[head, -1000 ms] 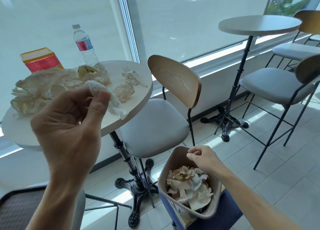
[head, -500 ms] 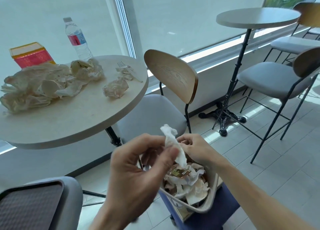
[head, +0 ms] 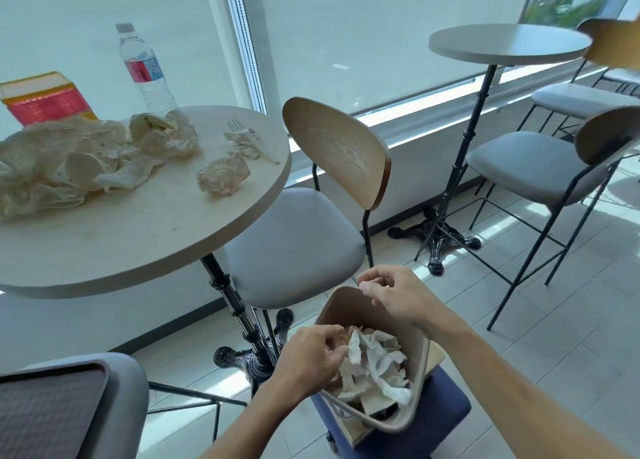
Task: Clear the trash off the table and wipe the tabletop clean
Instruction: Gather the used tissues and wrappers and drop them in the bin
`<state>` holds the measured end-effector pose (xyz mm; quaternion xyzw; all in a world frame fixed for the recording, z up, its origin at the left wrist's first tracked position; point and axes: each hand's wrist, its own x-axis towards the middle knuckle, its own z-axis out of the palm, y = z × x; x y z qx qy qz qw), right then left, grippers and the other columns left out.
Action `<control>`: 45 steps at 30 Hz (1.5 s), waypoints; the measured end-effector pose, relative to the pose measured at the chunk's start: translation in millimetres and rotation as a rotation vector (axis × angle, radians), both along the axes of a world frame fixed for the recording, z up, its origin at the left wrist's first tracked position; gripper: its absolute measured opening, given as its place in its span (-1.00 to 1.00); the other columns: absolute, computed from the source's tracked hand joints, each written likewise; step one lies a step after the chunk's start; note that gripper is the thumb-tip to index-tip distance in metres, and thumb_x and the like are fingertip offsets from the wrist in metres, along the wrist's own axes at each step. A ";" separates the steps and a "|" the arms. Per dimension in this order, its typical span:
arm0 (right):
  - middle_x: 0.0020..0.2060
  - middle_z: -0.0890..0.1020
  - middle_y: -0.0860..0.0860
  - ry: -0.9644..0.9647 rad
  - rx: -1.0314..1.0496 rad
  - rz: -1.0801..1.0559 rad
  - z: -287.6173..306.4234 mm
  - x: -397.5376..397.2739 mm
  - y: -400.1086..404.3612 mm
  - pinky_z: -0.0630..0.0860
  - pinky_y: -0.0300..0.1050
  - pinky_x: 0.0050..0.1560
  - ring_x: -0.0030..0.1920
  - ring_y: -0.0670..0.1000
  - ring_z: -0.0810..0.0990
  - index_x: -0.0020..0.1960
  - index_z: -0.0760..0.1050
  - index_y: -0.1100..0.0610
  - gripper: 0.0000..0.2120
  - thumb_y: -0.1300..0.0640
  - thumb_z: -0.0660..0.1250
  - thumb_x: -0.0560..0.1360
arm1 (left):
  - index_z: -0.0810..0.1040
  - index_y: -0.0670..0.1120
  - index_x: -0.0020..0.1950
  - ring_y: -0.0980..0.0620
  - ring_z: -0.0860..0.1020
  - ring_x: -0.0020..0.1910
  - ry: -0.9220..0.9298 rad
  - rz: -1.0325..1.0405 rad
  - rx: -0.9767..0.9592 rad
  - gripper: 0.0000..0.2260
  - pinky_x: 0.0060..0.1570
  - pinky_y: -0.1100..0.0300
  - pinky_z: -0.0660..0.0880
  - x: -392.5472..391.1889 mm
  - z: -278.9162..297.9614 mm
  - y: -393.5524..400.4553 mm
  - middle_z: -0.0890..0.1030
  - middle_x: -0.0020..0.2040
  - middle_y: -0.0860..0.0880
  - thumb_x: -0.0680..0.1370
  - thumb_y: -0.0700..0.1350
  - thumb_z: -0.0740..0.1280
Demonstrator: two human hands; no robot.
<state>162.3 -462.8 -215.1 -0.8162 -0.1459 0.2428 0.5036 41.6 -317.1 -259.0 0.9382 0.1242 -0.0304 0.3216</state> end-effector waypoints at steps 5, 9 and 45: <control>-0.16 0.63 -0.01 -0.034 -0.001 0.047 13.3 6.1 19.7 0.49 -0.24 -0.13 -0.18 -0.08 0.60 -0.03 0.62 -0.03 -0.94 0.08 0.36 0.56 | 0.58 0.14 0.25 0.25 0.47 -0.27 -0.147 0.007 0.059 -0.68 -0.09 0.30 0.49 5.6 69.1 24.5 0.64 -0.02 0.19 0.51 0.11 0.36; -0.18 0.62 0.00 -0.073 0.037 0.101 42.3 14.3 47.4 0.56 -0.15 -0.02 -0.16 -0.05 0.58 -0.03 0.60 -0.02 -0.95 0.09 0.37 0.56 | 0.60 0.12 0.22 0.25 0.47 -0.29 -0.362 0.063 0.181 -0.72 -0.14 0.20 0.51 14.8 155.0 64.4 0.64 -0.01 0.17 0.52 0.09 0.38; 0.00 0.65 0.13 -0.698 -0.195 -0.077 151.5 83.5 230.2 0.49 -0.04 -0.06 0.02 0.18 0.60 0.00 0.63 0.20 -0.82 0.19 0.26 0.54 | 0.73 0.07 -0.11 0.45 0.46 -0.13 -0.505 0.215 0.208 -0.87 -0.18 0.55 0.33 26.6 210.9 192.0 0.49 -0.31 0.26 0.54 -0.11 0.39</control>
